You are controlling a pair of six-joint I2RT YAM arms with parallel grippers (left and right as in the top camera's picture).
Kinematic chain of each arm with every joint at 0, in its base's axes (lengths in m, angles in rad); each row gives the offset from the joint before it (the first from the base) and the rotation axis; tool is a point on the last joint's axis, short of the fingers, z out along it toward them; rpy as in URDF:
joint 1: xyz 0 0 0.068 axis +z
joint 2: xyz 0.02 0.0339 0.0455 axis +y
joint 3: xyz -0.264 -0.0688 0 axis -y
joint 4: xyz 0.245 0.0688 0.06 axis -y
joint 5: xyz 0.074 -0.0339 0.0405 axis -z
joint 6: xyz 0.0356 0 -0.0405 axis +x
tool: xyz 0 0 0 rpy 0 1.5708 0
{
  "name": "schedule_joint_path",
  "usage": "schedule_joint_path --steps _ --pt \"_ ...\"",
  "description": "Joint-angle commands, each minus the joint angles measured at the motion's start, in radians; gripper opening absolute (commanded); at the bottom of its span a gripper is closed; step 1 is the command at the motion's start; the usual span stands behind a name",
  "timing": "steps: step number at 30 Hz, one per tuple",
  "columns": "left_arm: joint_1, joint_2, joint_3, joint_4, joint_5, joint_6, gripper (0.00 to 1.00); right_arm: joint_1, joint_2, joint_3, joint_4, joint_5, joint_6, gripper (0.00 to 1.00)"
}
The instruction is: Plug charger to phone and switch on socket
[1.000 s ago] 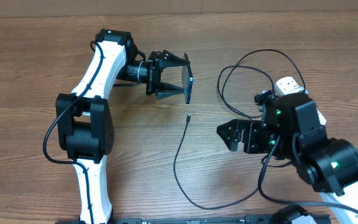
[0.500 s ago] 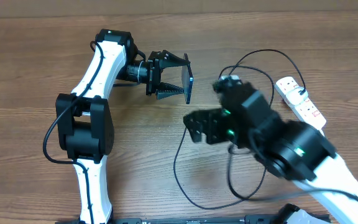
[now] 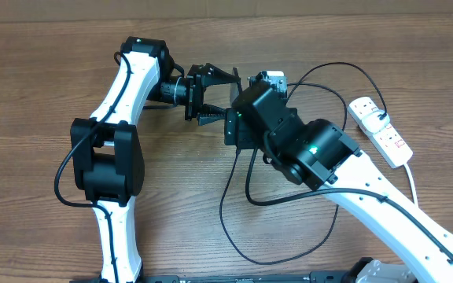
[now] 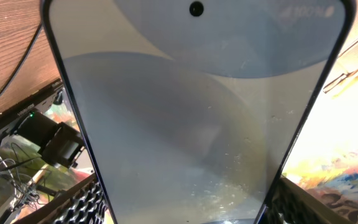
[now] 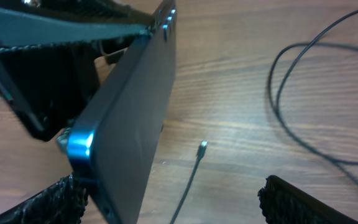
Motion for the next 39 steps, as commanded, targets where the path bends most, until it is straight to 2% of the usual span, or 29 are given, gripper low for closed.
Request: schedule_joint_path --steps 1,7,10,18,24,39 --pt "0.01 0.005 0.027 -0.004 0.048 0.0 0.71 0.056 -0.005 0.035 0.042 0.177 -0.005 0.88" --pt "0.01 0.005 0.027 -0.004 0.048 -0.003 0.71 0.124 -0.004 0.035 0.126 0.314 -0.027 0.78" --pt "0.01 0.005 0.027 -0.004 0.048 -0.004 0.7 0.129 0.0 0.035 0.135 0.311 -0.018 0.71" --pt "0.01 0.005 0.027 -0.004 0.048 -0.003 0.7 0.129 0.028 0.035 0.137 0.288 0.009 0.71" --pt "0.01 0.005 0.027 -0.004 0.048 -0.003 0.71 0.129 0.031 0.035 0.133 0.25 0.008 0.57" --pt "0.01 0.005 0.027 -0.004 0.048 0.006 0.7 0.127 0.064 0.035 0.117 0.26 0.019 0.54"
